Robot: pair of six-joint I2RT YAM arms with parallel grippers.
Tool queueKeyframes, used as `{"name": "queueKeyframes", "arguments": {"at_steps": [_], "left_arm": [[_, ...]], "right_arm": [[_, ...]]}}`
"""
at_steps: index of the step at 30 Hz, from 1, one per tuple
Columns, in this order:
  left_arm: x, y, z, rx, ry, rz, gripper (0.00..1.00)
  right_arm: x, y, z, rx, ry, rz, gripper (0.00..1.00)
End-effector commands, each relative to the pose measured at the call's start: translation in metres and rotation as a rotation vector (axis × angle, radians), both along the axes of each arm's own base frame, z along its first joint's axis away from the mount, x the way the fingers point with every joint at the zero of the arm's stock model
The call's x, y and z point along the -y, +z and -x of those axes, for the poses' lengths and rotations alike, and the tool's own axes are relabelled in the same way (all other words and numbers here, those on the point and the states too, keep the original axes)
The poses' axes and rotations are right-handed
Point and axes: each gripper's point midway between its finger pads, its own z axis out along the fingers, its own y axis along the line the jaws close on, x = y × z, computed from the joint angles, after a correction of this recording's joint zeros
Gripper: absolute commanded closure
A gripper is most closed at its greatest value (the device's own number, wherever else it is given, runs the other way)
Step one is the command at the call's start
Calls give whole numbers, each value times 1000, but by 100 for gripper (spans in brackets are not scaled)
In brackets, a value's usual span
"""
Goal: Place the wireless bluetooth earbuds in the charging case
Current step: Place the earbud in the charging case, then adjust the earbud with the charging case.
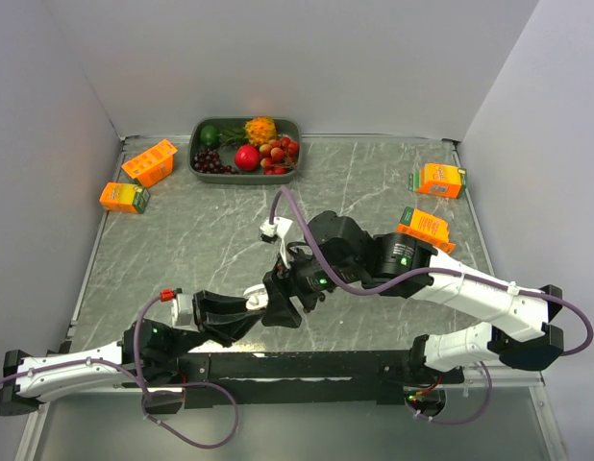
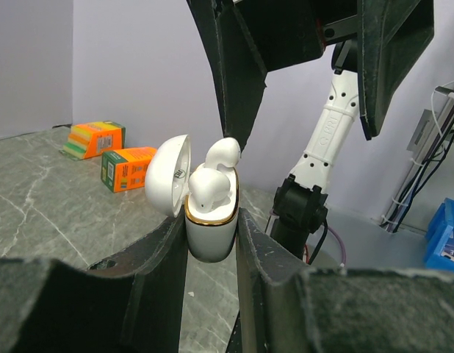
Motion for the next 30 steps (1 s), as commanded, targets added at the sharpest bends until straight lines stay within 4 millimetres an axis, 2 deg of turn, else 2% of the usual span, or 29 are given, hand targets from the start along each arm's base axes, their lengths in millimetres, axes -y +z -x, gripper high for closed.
{"name": "queueKeyframes", "arguments": {"at_steps": [1,16,18,19,22,23,24,27,30], "left_arm": [[-8,27,3,30,-3,70,99],[-8,30,3,32,0,71,99],[-7,28,2,27,4,61,99],[-7,28,1,25,5,58,99],[-6,23,-1,17,14,36,99],[-4,21,-1,14,13,28,99],[-3,20,-1,13,12,20,99],[1,15,0,13,0,-11,99],[7,10,2,19,-14,-53,99]], "right_arm": [[-11,8,1,-1,16,-33,25],[-22,6,0,-6,23,-35,25],[-21,16,2,7,35,-65,25],[-19,30,2,30,35,-113,25],[-6,53,-5,90,-13,-172,25],[-2,55,-11,113,-47,-165,25],[3,57,-28,159,-137,-148,25],[18,41,-55,189,-288,-50,28],[23,24,-81,200,-387,29,31]]}}
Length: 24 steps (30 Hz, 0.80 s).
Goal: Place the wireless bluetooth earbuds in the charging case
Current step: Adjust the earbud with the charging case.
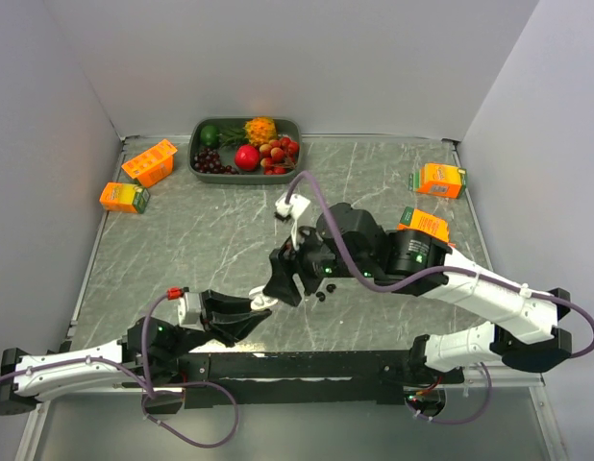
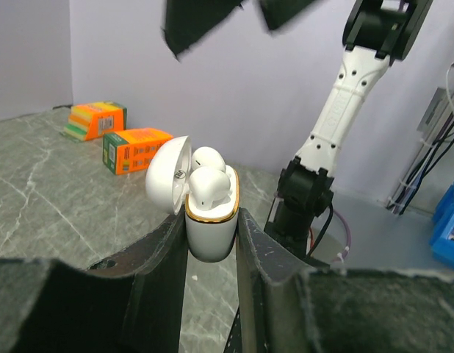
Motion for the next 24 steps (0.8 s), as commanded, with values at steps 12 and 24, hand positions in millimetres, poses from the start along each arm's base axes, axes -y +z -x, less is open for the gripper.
{"name": "queueKeyframes", "arguments": {"at_steps": [12,24], "left_arm": [[13,14,9,63,-55,-61,99],[5,19,-1,52,7,-28,99]], "right_arm": [[8,-44,-62,76,-223,260,29],[8,-53,-33,55,-158,278,30]]}}
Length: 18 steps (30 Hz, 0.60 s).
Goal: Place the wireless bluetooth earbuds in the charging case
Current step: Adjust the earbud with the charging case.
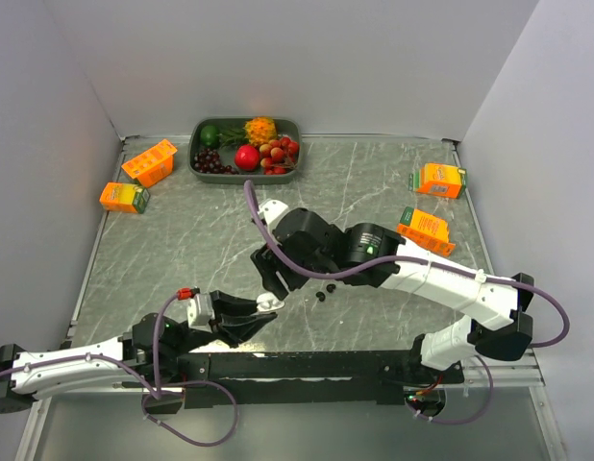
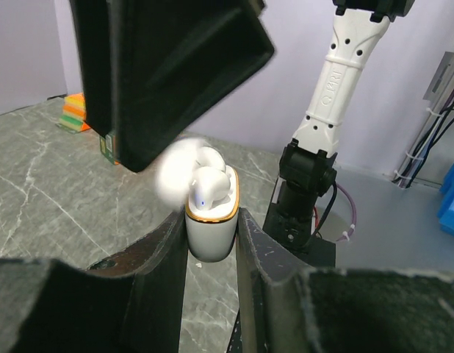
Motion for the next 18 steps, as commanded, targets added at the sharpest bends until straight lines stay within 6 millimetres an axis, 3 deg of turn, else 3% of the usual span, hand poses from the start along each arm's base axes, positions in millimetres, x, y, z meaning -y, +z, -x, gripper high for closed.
{"name": "queueKeyframes", "arguments": {"at_steps": [1,18], "left_arm": [[-9,28,-5,17,39,80,99],[-18,31,-13,-11,90,114,99]], "right_arm": [[4,9,15,5,16,-11,30],[12,10,25,25,9,3,30]]}}
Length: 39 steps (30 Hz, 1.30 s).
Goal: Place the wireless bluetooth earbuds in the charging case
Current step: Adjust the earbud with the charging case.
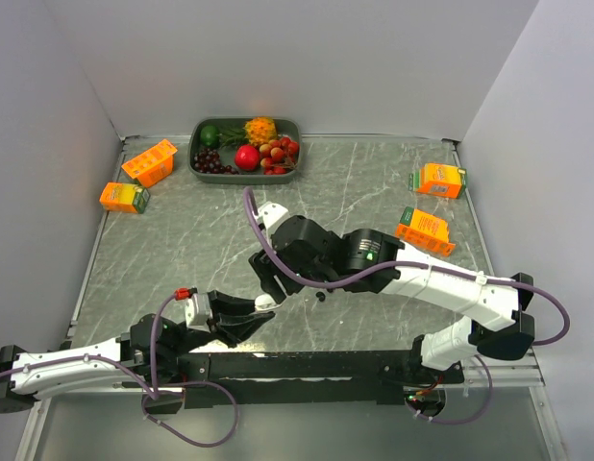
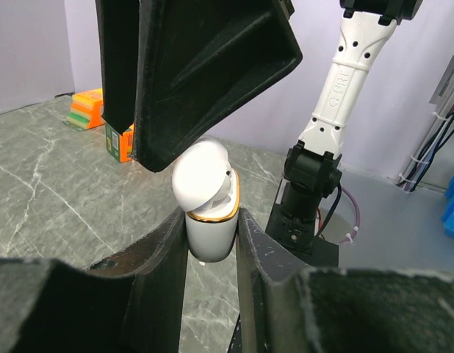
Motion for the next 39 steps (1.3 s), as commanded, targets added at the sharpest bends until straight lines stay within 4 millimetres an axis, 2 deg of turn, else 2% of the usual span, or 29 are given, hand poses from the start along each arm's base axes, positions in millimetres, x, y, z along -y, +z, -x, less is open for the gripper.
{"name": "queueKeyframes", "arguments": {"at_steps": [1,6,16,28,39], "left_arm": [[-12,30,-9,0,58,108,99],[-11,29,-8,-8,55,110,99],[-14,38,-10,5,69,126,99],[-21,47,-15,16,104,161,99],[-31,60,-17,23,128,220,99]], "right_arm": [[17,10,14,6,10,-1,30],[20,25,11,41,-2,-33,29],[19,3,21,10,25,27,31],[18,-11,31,11,50,85,33],[20,-19,32,49,37,137,33]]}}
